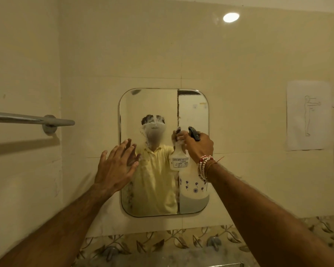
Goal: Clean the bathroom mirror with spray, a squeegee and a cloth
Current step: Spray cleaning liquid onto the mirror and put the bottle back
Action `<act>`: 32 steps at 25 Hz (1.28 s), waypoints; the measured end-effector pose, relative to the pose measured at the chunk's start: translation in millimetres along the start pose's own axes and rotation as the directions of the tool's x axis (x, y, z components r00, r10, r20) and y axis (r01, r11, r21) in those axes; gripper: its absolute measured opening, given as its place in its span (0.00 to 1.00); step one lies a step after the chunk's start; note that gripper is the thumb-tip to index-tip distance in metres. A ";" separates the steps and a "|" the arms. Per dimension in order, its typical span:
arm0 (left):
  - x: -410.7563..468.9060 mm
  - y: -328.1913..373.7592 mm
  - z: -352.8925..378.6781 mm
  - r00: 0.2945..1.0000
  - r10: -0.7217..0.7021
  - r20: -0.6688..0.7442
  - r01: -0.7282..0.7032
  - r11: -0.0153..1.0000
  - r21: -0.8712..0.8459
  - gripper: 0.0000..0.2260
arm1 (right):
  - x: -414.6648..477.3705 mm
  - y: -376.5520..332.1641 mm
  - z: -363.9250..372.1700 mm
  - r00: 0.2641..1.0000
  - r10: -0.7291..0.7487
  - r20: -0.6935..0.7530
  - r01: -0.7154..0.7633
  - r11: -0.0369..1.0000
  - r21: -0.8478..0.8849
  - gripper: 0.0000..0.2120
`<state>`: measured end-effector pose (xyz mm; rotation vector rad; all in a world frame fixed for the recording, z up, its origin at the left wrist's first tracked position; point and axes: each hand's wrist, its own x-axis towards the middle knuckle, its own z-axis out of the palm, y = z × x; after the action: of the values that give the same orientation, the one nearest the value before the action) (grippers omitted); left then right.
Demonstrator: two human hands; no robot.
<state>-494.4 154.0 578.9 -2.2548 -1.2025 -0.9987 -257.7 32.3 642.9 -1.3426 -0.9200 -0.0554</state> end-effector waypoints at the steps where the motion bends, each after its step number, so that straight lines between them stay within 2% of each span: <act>1: -0.2 1.3 1.7 1.000 0.002 0.005 -0.002 1.000 0.002 0.34 | 2.6 3.5 -6.3 1.000 0.007 -0.019 -0.007 1.000 -0.012 0.13; 6: -2.2 11.7 8.8 1.000 0.014 0.023 -0.014 1.000 0.009 0.35 | 8.0 26.8 -34.0 0.990 0.037 -0.138 -0.052 0.993 -0.105 0.14; 12: -4.2 19.3 10.0 1.000 0.014 0.021 -0.014 1.000 -0.027 0.35 | -19.4 44.3 -21.4 0.997 0.060 0.056 -0.064 0.995 0.076 0.07; 16: -9.0 14.2 9.3 1.000 0.005 0.026 -0.004 1.000 -0.013 0.34 | -42.5 50.7 6.2 0.997 0.071 0.005 -0.070 0.995 -0.071 0.13; 18: -11.0 7.6 7.4 1.000 -0.006 0.018 0.007 1.000 -0.007 0.34 | -51.1 53.1 16.4 0.998 0.065 0.013 -0.063 0.994 -0.090 0.12; 24: -18.7 -6.2 2.9 0.998 -0.057 -0.035 0.056 0.998 -0.029 0.31 | -77.6 41.5 52.9 0.974 -0.013 0.225 -0.014 0.993 0.115 0.07; 28: -25.0 -14.6 5.1 0.994 -0.089 -0.060 0.088 0.996 -0.020 0.27 | -99.7 41.9 76.5 0.971 0.005 0.240 -0.022 0.998 0.067 0.12; 32: -27.7 -24.0 5.9 0.992 -0.113 -0.060 0.114 0.993 0.017 0.27 | -121.7 55.4 84.7 0.984 0.002 0.179 -0.004 1.000 0.010 0.15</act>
<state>-522.4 155.6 554.6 -2.1464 -1.3218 -1.0827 -354.3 63.5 521.5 -1.3549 -1.0680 0.0744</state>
